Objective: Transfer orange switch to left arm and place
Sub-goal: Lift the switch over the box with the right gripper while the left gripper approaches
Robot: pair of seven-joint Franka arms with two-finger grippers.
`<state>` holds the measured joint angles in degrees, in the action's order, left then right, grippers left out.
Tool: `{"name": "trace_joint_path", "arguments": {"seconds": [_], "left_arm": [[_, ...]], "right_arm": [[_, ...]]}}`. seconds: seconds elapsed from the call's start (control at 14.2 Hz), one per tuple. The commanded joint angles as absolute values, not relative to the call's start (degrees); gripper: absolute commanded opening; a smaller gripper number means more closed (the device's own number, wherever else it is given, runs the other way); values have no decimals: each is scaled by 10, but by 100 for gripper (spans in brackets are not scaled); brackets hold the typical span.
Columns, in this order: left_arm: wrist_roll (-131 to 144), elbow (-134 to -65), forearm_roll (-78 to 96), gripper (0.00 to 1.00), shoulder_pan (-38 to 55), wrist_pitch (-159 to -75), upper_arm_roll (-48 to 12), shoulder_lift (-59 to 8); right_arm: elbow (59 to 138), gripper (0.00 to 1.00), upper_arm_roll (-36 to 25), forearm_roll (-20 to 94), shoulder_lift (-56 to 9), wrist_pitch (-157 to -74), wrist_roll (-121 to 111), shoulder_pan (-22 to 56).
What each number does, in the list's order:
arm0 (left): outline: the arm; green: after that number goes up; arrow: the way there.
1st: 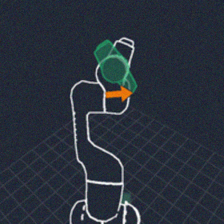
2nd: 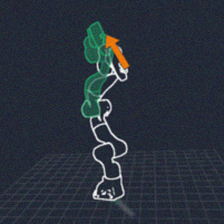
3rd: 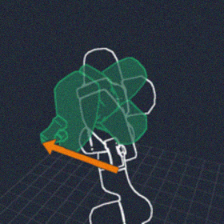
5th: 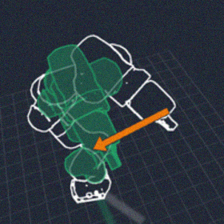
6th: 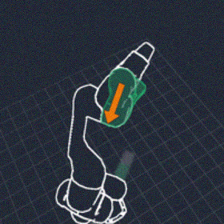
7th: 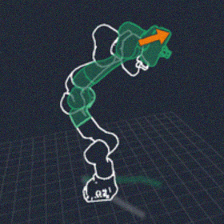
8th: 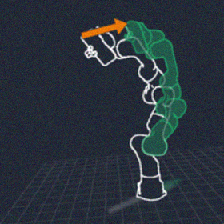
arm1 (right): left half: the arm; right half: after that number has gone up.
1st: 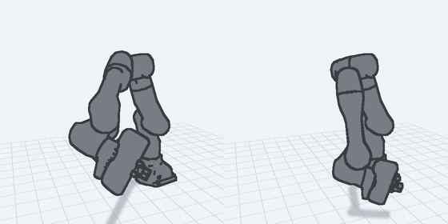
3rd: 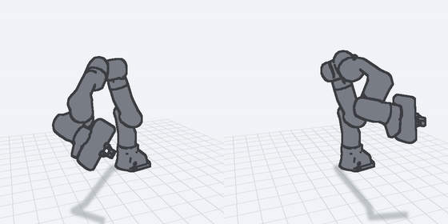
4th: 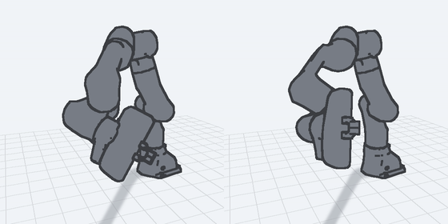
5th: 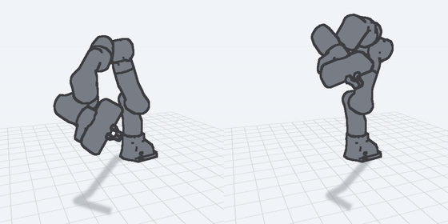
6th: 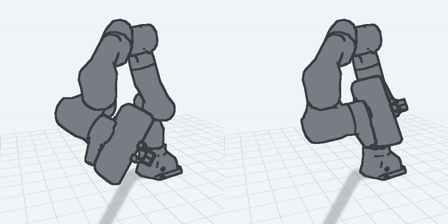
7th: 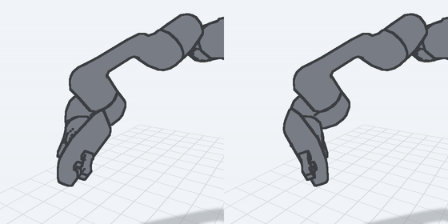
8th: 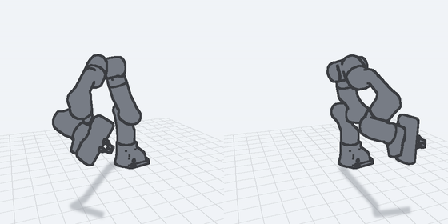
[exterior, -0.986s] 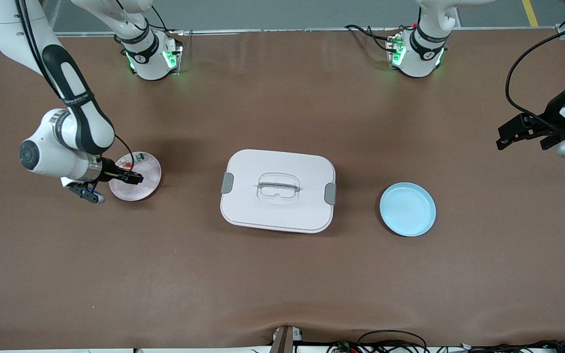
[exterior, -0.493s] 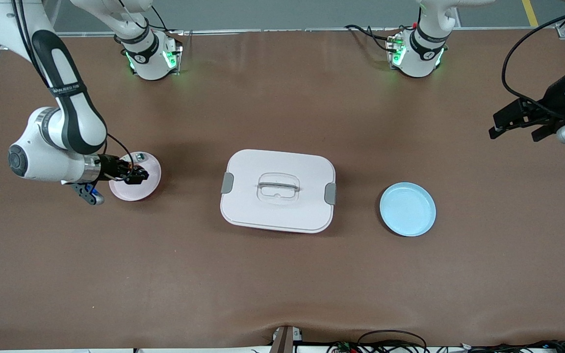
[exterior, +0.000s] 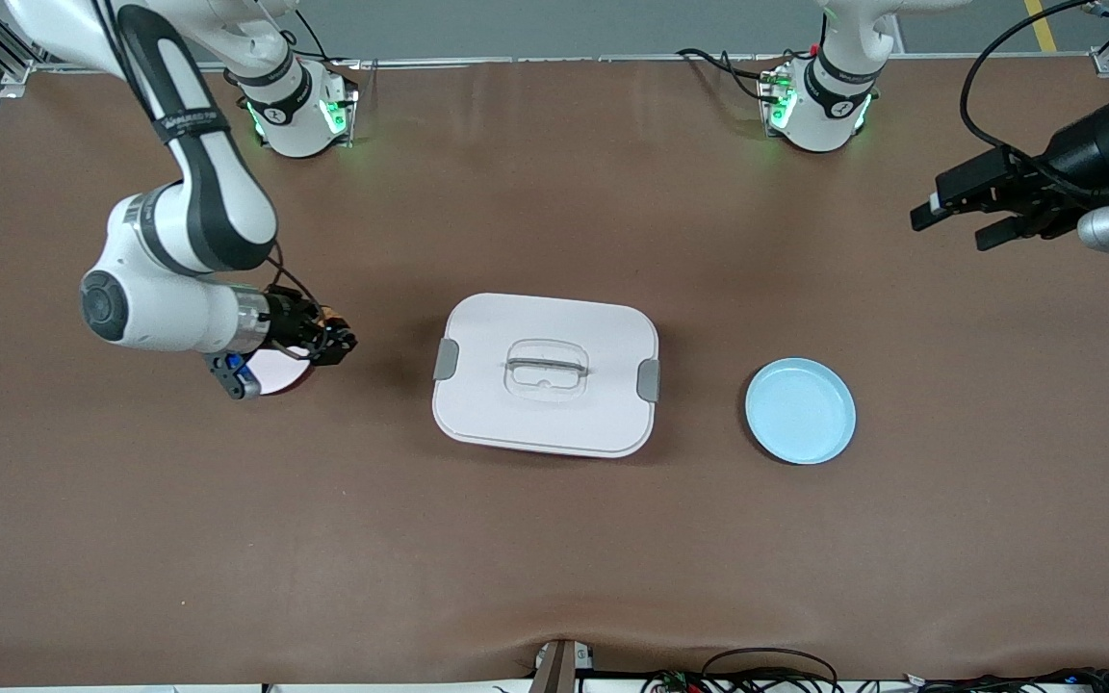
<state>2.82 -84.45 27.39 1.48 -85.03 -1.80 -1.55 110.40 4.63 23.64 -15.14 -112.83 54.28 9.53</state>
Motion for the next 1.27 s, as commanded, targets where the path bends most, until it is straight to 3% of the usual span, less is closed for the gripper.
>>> {"name": "trace_joint_path", "arguments": {"seconds": [0.0,0.28,0.85,1.2], "left_arm": [[30,-843,315,100,23,-839,-21,-18],[33,-843,415,100,36,-849,-30,-56],[39,-899,509,100,127,-1001,-33,-95],[46,-956,512,100,179,-1106,-33,-106]], "right_arm": [[1050,0,40,257,-157,-1112,639,140],[950,0,40,297,-196,-1114,801,213],[740,0,40,319,-314,-1122,1065,310],[701,0,41,347,-331,-1181,1138,332]]}}
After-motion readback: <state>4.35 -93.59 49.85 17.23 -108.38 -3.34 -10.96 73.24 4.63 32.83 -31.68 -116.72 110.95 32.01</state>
